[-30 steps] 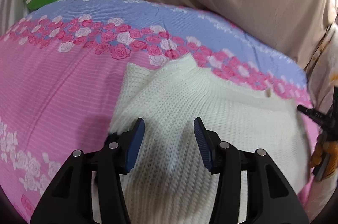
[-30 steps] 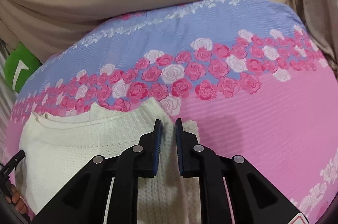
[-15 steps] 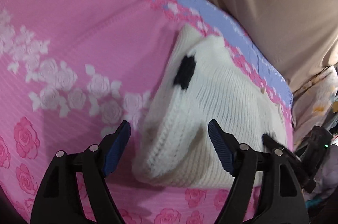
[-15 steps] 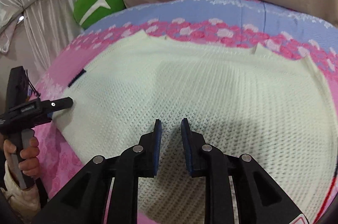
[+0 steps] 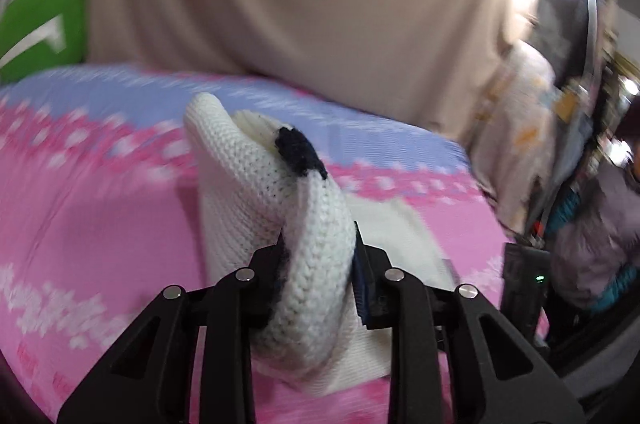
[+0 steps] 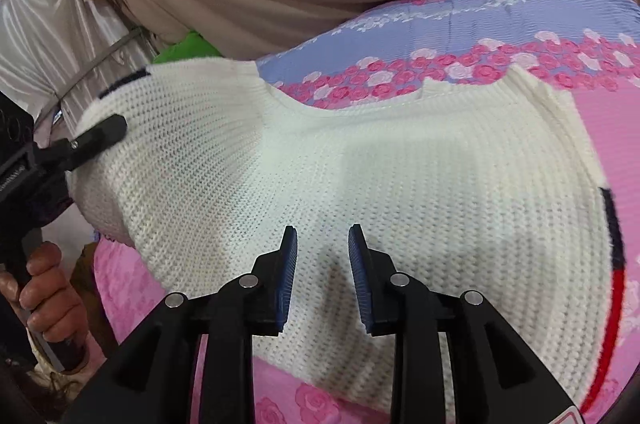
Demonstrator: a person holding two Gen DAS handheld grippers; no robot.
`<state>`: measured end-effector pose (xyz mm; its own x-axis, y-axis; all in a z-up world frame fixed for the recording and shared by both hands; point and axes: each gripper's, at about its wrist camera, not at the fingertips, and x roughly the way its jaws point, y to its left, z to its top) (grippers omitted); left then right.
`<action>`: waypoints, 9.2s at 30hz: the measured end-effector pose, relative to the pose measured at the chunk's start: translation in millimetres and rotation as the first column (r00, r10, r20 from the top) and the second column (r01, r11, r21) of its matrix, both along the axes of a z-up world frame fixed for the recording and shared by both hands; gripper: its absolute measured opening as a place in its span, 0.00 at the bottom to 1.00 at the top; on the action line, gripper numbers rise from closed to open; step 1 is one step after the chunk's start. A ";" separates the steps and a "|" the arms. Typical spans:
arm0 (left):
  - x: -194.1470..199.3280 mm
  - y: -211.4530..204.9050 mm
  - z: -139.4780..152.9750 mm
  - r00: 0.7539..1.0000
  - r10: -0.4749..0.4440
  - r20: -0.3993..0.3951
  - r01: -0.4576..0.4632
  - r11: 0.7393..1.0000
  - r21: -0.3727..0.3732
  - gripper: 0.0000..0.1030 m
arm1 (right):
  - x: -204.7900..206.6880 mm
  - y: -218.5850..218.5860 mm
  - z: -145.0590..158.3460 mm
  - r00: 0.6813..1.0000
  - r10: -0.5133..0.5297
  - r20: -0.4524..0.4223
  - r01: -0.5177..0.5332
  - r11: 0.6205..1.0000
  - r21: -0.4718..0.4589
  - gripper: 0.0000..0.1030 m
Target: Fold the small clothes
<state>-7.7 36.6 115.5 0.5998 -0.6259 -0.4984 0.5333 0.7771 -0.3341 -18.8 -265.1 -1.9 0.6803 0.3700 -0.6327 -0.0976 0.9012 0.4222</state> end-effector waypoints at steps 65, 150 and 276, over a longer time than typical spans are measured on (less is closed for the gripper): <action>-11.6 -75.8 -130.9 0.950 -0.094 -0.298 0.179 0.945 0.273 0.63 | -78.8 -107.9 -38.9 0.984 -0.109 -0.138 0.114 0.993 0.029 0.07; -3.7 -136.3 -94.8 0.993 -0.087 -0.081 0.112 0.911 0.397 0.69 | -17.7 -83.7 45.3 0.993 -0.114 0.023 0.115 0.950 -0.289 0.19; 193.3 -41.0 -92.5 0.998 0.069 -0.003 -0.062 0.913 0.404 0.66 | 251.2 -64.8 -37.2 0.976 -0.166 -0.141 0.147 0.980 -0.132 0.00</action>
<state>185.6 -4.4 23.0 0.6218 -0.3293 -0.7106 0.4740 0.8805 0.0068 232.5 -329.9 -39.1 0.6169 0.1816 -0.7658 0.1052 0.9453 0.3089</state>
